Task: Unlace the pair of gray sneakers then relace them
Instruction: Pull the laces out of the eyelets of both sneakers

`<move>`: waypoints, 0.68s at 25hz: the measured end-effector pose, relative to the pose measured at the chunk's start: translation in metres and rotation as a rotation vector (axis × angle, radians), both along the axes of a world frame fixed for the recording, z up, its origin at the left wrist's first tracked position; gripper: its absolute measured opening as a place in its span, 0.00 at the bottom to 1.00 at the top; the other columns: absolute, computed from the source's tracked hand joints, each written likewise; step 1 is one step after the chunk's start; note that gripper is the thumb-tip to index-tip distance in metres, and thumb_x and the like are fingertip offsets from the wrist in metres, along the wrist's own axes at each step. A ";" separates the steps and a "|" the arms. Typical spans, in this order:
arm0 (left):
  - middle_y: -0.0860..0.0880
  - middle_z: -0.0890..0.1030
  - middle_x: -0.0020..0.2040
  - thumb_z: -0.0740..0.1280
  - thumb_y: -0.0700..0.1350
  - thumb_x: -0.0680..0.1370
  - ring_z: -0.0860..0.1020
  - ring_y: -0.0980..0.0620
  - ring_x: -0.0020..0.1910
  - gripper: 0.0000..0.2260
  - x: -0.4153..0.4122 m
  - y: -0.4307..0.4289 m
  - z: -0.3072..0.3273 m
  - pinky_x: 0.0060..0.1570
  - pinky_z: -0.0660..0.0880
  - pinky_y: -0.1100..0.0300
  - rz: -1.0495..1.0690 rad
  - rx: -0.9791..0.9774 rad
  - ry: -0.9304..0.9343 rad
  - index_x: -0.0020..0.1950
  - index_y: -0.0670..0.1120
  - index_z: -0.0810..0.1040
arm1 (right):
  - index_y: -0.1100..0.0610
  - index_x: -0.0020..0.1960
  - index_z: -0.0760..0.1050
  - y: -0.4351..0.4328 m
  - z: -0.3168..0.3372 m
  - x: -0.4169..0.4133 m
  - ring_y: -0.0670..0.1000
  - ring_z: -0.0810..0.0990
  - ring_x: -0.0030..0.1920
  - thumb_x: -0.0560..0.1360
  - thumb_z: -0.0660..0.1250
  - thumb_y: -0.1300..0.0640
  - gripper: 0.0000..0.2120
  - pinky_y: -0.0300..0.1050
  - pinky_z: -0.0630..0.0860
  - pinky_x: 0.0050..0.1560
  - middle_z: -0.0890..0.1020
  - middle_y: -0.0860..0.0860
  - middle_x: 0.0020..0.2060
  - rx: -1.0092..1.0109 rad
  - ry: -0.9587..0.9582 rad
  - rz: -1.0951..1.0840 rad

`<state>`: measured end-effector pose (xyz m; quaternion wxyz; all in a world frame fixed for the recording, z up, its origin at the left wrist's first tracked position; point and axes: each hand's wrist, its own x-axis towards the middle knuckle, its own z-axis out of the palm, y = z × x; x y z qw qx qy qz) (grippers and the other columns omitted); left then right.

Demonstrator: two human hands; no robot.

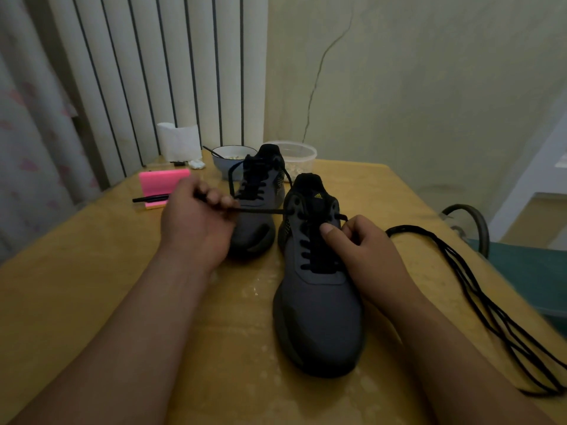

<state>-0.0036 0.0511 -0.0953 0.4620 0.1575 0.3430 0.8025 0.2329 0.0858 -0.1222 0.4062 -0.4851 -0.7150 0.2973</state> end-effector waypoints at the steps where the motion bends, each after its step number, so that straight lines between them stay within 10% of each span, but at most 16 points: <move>1: 0.51 0.74 0.37 0.66 0.48 0.84 0.75 0.53 0.37 0.08 -0.004 0.001 -0.001 0.40 0.75 0.59 0.094 -0.055 0.044 0.45 0.48 0.75 | 0.58 0.43 0.70 0.000 -0.001 0.000 0.44 0.70 0.32 0.78 0.69 0.37 0.24 0.36 0.68 0.32 0.73 0.47 0.33 0.011 -0.001 0.005; 5: 0.51 0.76 0.45 0.64 0.55 0.84 0.73 0.53 0.41 0.10 -0.006 -0.003 -0.009 0.38 0.68 0.57 0.344 -0.357 0.674 0.51 0.49 0.75 | 0.57 0.44 0.73 -0.001 -0.001 0.002 0.53 0.77 0.37 0.82 0.64 0.42 0.19 0.42 0.73 0.35 0.77 0.53 0.35 0.126 0.115 -0.028; 8: 0.49 0.78 0.39 0.53 0.59 0.87 0.74 0.49 0.37 0.24 -0.010 -0.007 -0.011 0.35 0.64 0.55 0.343 -0.453 0.791 0.42 0.46 0.77 | 0.49 0.53 0.78 -0.002 0.003 0.003 0.48 0.76 0.39 0.82 0.68 0.53 0.01 0.33 0.71 0.38 0.77 0.49 0.38 0.284 0.104 -0.006; 12: 0.43 0.80 0.44 0.56 0.64 0.81 0.78 0.40 0.45 0.26 -0.017 -0.001 -0.026 0.41 0.72 0.48 0.405 -0.526 1.015 0.48 0.43 0.80 | 0.45 0.68 0.79 -0.003 0.000 -0.001 0.44 0.78 0.47 0.83 0.66 0.56 0.15 0.30 0.72 0.46 0.75 0.45 0.46 0.341 0.033 0.067; 17: 0.46 0.81 0.54 0.45 0.62 0.81 0.76 0.41 0.58 0.28 -0.024 0.004 -0.027 0.67 0.71 0.40 0.227 -0.688 0.931 0.53 0.49 0.80 | 0.46 0.64 0.81 -0.001 0.006 -0.007 0.42 0.76 0.46 0.83 0.65 0.52 0.11 0.36 0.71 0.43 0.73 0.41 0.45 0.413 -0.138 0.098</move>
